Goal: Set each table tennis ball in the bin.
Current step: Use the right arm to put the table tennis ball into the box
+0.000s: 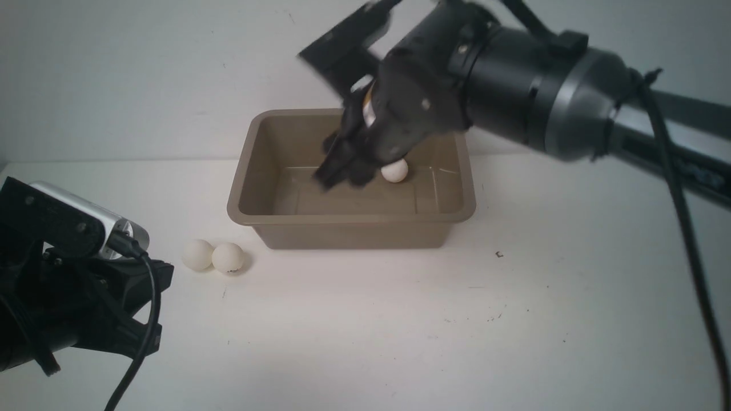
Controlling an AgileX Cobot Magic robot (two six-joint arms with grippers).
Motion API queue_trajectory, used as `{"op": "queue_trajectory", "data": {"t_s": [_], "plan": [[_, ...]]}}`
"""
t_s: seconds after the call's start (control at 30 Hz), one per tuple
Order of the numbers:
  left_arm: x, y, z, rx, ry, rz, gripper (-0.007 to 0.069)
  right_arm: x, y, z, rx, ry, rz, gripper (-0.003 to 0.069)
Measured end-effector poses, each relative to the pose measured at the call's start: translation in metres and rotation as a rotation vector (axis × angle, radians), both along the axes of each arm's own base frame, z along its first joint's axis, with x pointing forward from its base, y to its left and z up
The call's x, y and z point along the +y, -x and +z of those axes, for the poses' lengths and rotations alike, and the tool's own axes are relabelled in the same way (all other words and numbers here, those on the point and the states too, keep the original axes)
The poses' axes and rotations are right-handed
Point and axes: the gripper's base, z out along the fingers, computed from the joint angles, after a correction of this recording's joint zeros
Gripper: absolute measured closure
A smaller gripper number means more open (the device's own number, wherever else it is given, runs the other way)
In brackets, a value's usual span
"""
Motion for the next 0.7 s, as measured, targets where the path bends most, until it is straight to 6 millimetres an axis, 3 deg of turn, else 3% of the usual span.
{"op": "queue_trajectory", "data": {"t_s": [0.07,0.13,0.17,0.33,0.43,0.47,0.5,0.63,0.7], "plan": [[0.000,0.000,0.000,0.000,0.001,0.000,0.0615,-0.010,-0.025,-0.018,0.021,0.029,-0.050,0.0302],[0.000,0.000,0.000,-0.001,-0.001,0.002,0.0615,-0.013,-0.033,-0.025,0.036,0.039,-0.062,0.0302],[0.001,-0.001,0.000,-0.004,-0.004,0.009,0.0615,-0.016,-0.044,-0.039,0.064,0.055,-0.070,0.0302],[0.004,-0.003,0.001,-0.015,-0.004,0.055,0.0586,-0.023,-0.063,-0.070,0.131,0.075,-0.079,0.0299],[0.004,-0.002,0.000,-0.004,0.005,0.065,0.0548,-0.026,-0.069,-0.082,0.155,0.085,-0.092,0.0253],[0.004,-0.002,0.000,-0.002,0.004,0.066,0.0541,-0.027,-0.069,-0.083,0.157,0.087,-0.093,0.0242],[0.006,-0.002,-0.001,0.011,-0.004,0.077,0.0503,-0.028,-0.069,-0.085,0.169,0.095,-0.098,0.0183],[0.009,-0.002,-0.003,0.032,-0.017,0.116,0.0446,-0.030,-0.067,-0.077,0.170,0.091,-0.102,0.0145],[0.012,-0.003,-0.001,0.047,-0.036,0.148,0.0396,-0.033,-0.061,-0.056,0.155,0.067,-0.106,0.0137]]}}
